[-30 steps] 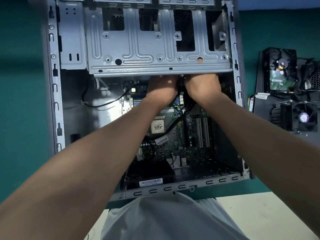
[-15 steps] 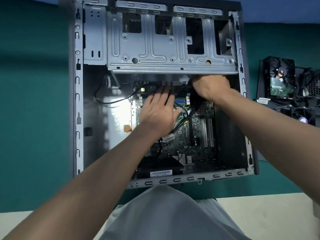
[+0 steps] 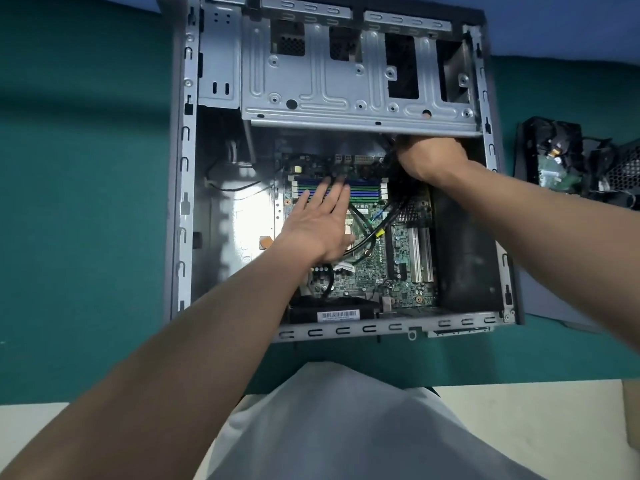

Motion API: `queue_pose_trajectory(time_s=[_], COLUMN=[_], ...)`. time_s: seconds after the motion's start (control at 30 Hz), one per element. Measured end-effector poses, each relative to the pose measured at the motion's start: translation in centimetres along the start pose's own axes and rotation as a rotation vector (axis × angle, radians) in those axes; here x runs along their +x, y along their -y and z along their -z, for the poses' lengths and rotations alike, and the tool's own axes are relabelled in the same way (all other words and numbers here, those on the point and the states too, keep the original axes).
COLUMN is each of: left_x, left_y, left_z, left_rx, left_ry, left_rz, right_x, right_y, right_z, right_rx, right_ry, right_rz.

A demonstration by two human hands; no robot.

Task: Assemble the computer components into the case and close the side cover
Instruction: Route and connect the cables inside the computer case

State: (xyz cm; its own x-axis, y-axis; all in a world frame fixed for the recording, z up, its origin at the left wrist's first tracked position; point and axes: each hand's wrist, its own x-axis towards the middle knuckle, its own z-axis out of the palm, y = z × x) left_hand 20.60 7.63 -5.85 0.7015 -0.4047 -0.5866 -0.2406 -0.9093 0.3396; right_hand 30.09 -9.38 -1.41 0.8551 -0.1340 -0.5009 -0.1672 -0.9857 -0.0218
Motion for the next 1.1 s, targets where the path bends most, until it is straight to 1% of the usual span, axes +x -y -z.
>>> queue_pose_trajectory(time_s=[0.07,0.13,0.27,0.37,0.57,0.67,0.77,0.83,0.93,1.0,1.1], left_x=[0.01,-0.05,-0.07,-0.12,-0.09,-0.13,-0.04,-0.01,0.05,0.09,0.12], left_y=[0.02,0.02,0.16,0.18,0.20,0.21,0.24,0.28,0.34,0.35,0.31], left_z=[-0.02,0.01,0.04,-0.02,-0.07,-0.10,-0.18,-0.22,-0.31,-0.39,-0.44], left_rx=[0.015,0.016,0.015,0.021,0.016,0.011,0.006,0.005,0.006,0.007,0.013], left_ry=[-0.002,0.002,0.015,0.020,0.016,0.012,0.002,-0.004,-0.010,-0.017,-0.022], left_rz=[-0.005,-0.009,-0.015,-0.016,-0.015,-0.015,-0.016,-0.014,-0.013,-0.013,-0.011], right_x=[0.09,0.02,0.77,0.81,0.52,0.80,0.48,0.47,0.65,0.73,0.91], right_y=[-0.05,0.14,-0.17,-0.36,-0.17,-0.37,0.13,0.25,0.20,0.15,0.00], right_z=[0.16,0.17,-0.12,-0.24,-0.36,-0.38,-0.17,-0.19,-0.30,-0.23,-0.20], right_rx=[-0.029,-0.020,0.021,0.010,0.050,0.040,-0.018,-0.031,0.070,0.074,-0.020], right_ry=[0.000,0.006,-0.045,-0.033,-0.067,-0.011,-0.029,-0.035,-0.057,-0.064,0.005], right_rz=[0.018,0.024,0.060,0.080,0.058,-0.006,0.061,0.045,0.066,0.096,0.072])
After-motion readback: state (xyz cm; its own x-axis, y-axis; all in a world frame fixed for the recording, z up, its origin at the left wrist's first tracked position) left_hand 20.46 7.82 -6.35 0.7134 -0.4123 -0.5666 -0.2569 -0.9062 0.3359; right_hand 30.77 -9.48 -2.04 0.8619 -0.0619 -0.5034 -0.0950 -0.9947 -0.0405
